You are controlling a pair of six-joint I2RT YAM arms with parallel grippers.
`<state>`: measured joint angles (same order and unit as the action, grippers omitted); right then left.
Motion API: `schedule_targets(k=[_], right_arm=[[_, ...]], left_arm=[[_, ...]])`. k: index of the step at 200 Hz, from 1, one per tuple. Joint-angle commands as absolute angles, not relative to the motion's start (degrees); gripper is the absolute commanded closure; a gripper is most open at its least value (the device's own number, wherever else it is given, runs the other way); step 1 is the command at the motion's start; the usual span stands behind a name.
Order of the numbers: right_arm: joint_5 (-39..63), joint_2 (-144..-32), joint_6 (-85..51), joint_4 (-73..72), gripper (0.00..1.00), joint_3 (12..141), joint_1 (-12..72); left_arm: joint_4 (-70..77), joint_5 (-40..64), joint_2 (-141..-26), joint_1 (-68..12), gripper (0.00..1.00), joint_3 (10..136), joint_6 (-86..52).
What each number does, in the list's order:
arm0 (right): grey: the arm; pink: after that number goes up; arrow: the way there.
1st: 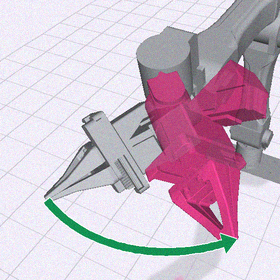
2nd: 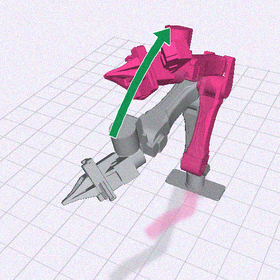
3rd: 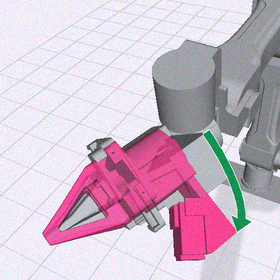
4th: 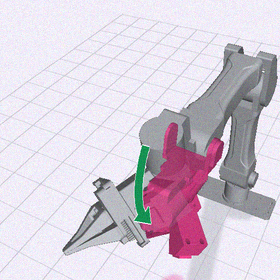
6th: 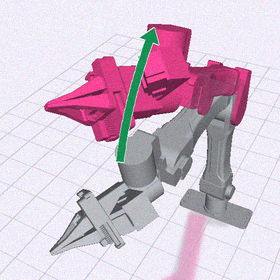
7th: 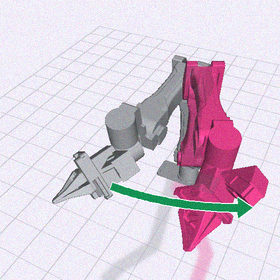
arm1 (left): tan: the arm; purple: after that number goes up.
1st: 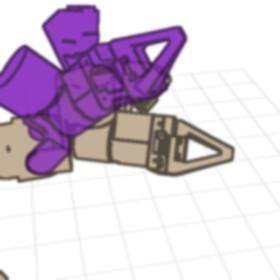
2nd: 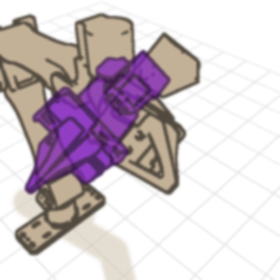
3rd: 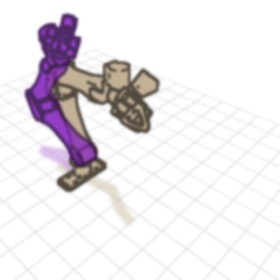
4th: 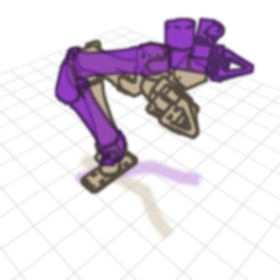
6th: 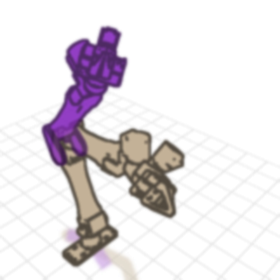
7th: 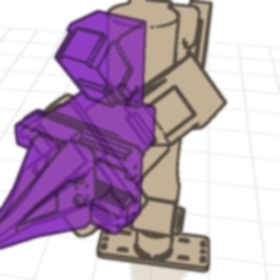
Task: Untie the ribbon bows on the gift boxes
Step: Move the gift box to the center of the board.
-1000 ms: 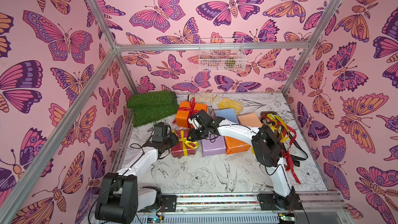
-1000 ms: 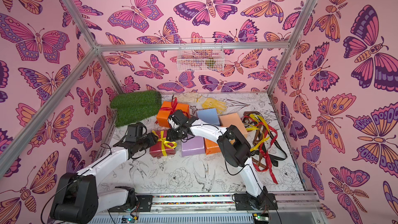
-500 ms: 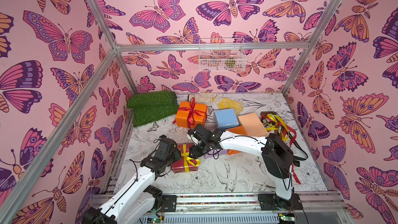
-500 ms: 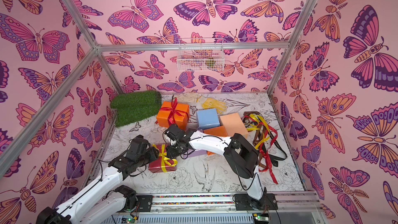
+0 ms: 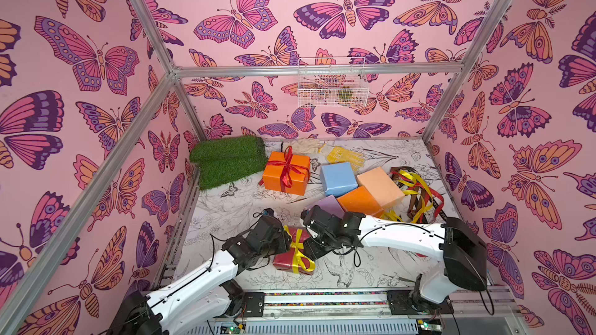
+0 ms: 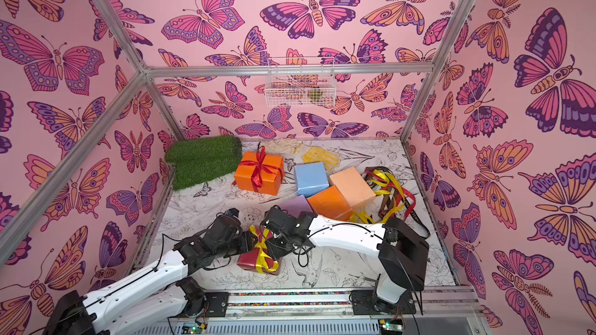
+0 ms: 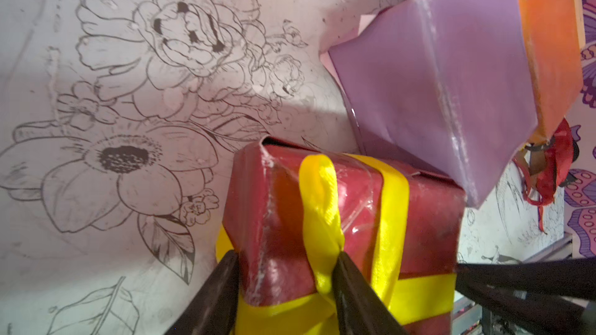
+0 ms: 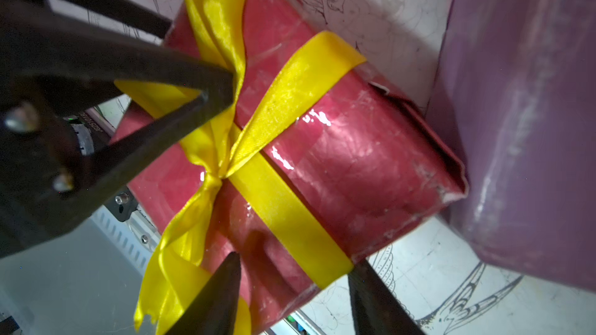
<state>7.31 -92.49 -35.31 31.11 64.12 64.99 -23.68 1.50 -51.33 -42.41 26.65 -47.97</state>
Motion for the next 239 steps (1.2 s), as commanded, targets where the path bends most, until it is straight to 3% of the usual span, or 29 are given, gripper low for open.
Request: schedule_targets(k=[1, 90, 150, 239], right_arm=[[8.37, -90.48, -37.52, 25.91, 0.45, 64.04, 65.75], [4.8, -90.44, -37.53, 27.25, 0.44, 62.53, 62.9], [6.87, -84.0, -35.22, 27.27, 0.43, 58.02, 54.15], [6.69, -80.78, -34.1, 30.1, 0.42, 55.69, 48.18]], left_arm=[[-27.6, 3.97, -50.28, -45.44, 0.51, 25.84, -50.18], [-21.76, 2.08, -60.91, -49.22, 0.51, 30.07, -49.33], [-18.58, 1.63, -64.07, -49.31, 0.51, 32.84, -47.75], [-14.81, 2.13, -67.9, -49.31, 0.51, 33.66, -46.82]])
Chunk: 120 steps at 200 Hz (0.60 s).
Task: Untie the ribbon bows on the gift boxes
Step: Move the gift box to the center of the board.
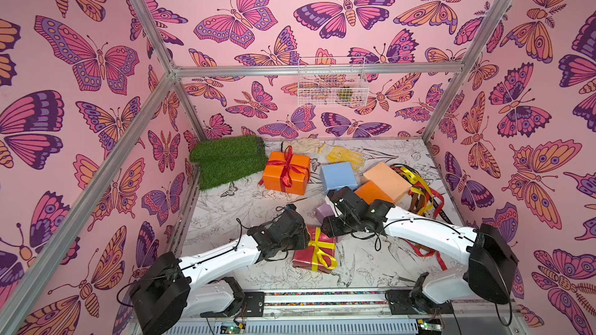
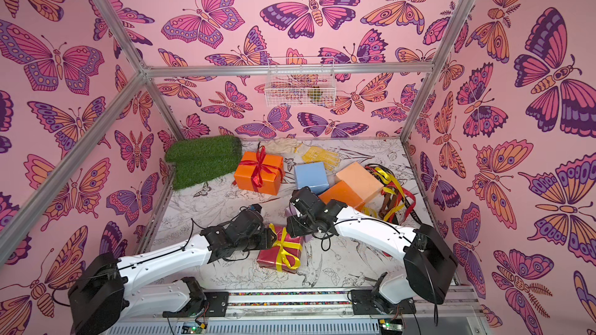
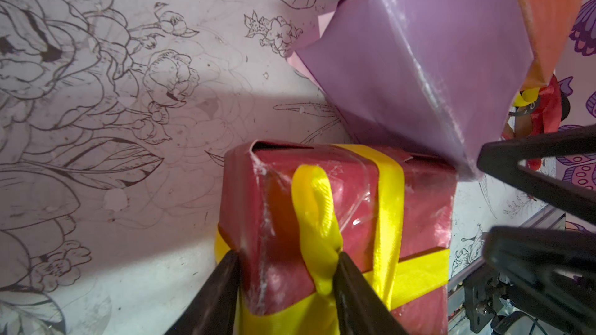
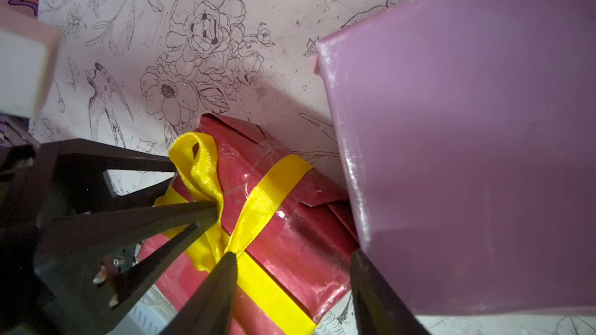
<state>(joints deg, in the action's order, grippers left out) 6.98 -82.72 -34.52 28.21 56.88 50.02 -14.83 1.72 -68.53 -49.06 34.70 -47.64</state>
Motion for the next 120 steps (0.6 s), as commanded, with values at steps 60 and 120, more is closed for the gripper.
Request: schedule_targets(k=[60, 120], right_arm=[[1.78, -81.37, -34.39, 34.28, 0.47, 56.78, 47.81], [1.23, -78.1, -38.75, 34.1, 0.51, 53.4, 47.81]], left_arm=[[-14.82, 2.75, -65.72, -49.31, 0.5, 30.94, -46.87], [-14.38, 3.32, -66.86, -49.31, 0.5, 30.85, -46.14]])
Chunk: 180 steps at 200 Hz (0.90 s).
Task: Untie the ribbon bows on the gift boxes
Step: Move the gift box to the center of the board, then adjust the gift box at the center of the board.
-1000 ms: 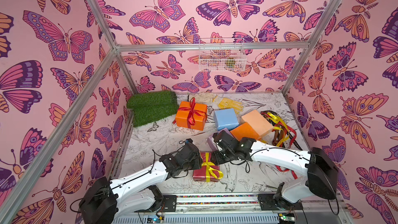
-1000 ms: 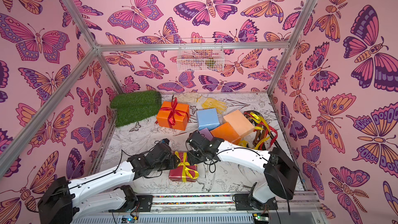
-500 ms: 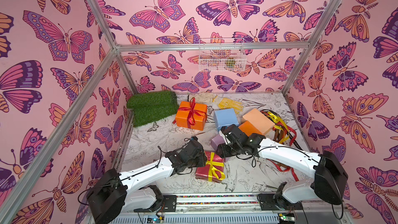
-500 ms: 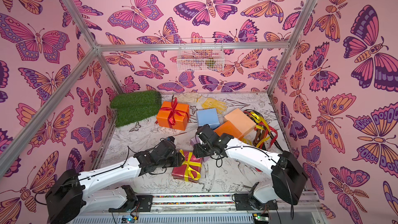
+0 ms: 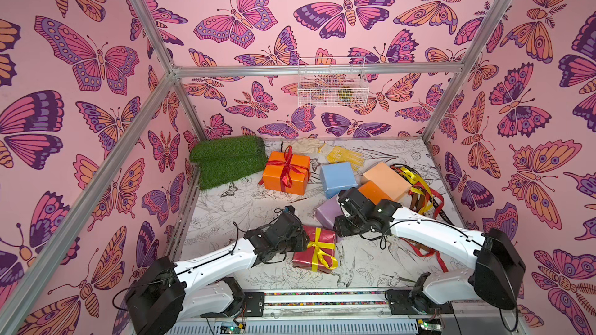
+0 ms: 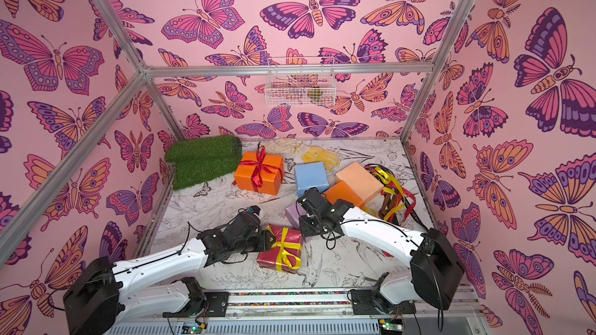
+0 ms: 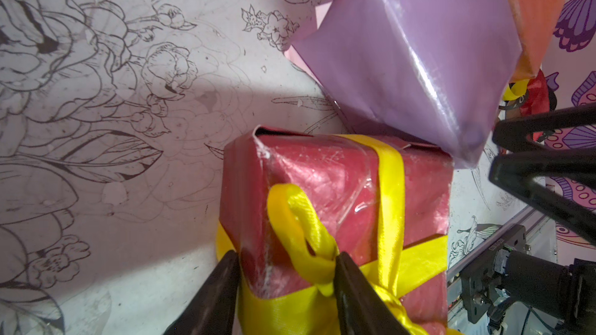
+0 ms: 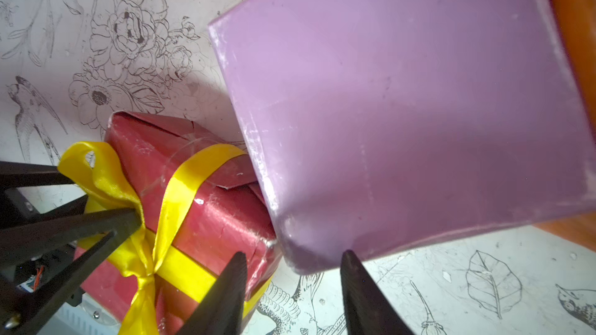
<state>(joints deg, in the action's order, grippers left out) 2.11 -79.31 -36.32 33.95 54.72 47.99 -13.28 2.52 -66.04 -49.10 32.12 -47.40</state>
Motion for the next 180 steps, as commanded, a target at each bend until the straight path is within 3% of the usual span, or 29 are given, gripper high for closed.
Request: schedule_targets(k=[1, 100, 180], right_arm=[[1.23, -78.16, -38.75, 34.06, 0.51, 53.38, 47.81], [2.02, -82.57, -40.01, 30.79, 0.45, 52.82, 47.2], [6.85, -86.9, -37.18, 22.77, 0.45, 55.13, 42.07]], left_arm=[[-14.4, 3.38, -66.92, -49.31, 0.5, 30.85, -46.14], [-14.48, 4.89, -64.78, -49.31, 0.5, 29.25, -45.75], [-15.18, 4.92, -63.11, -49.31, 0.5, 28.13, -46.16]])
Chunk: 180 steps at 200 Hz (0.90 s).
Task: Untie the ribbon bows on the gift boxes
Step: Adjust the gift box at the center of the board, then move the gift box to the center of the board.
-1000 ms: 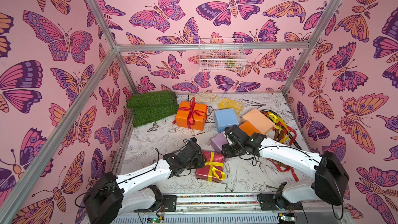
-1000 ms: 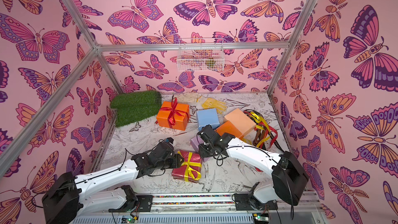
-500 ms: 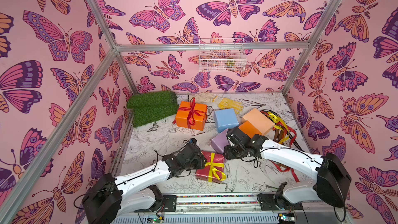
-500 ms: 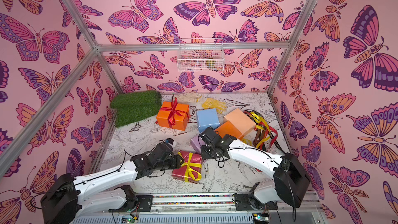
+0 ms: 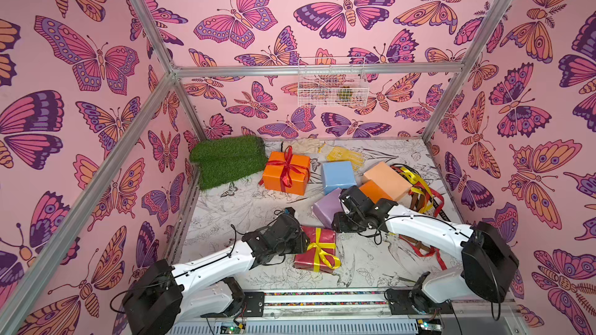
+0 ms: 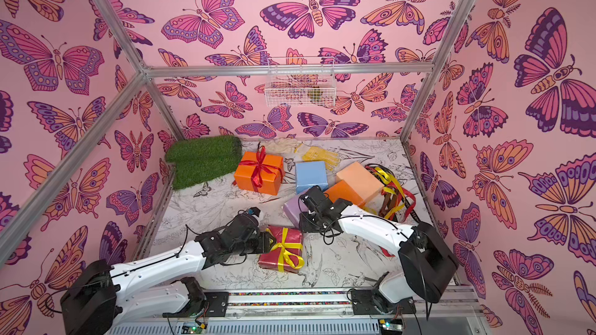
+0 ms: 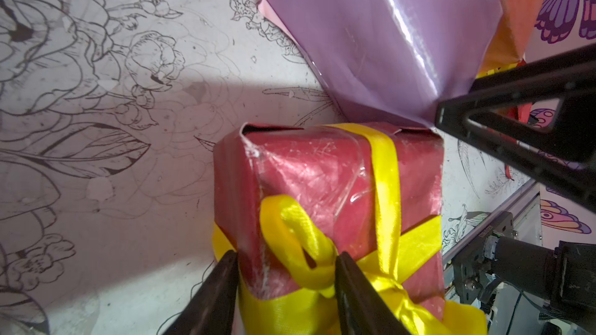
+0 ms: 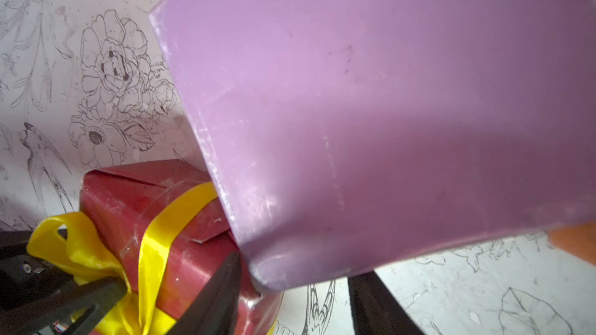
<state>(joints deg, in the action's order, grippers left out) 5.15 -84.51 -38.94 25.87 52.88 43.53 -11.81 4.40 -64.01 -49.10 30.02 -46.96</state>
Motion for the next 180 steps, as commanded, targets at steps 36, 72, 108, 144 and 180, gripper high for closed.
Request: schedule_targets(k=[36, 72, 108, 144, 180], right_arm=[[10.53, -92.49, -35.61, 21.04, 0.46, 59.41, 41.75], [11.33, -92.27, -34.99, 22.24, 0.45, 61.03, 41.75], [2.69, -81.98, -33.89, 33.26, 0.44, 58.86, 43.78], [10.77, -74.04, -40.24, 25.11, 0.5, 47.29, 44.12], [14.48, -72.99, -44.9, 16.38, 0.58, 40.47, 45.26]], left_arm=[[-15.62, 5.02, -63.45, -49.31, 0.5, 28.37, -45.97], [-15.49, 4.31, -64.15, -49.31, 0.5, 29.17, -46.83], [-15.48, 4.79, -64.26, -49.39, 0.5, 29.55, -46.98], [-14.17, 4.95, -65.13, -49.48, 0.5, 30.09, -46.29], [-11.78, 7.07, -68.55, -49.88, 0.5, 32.01, -45.44]])
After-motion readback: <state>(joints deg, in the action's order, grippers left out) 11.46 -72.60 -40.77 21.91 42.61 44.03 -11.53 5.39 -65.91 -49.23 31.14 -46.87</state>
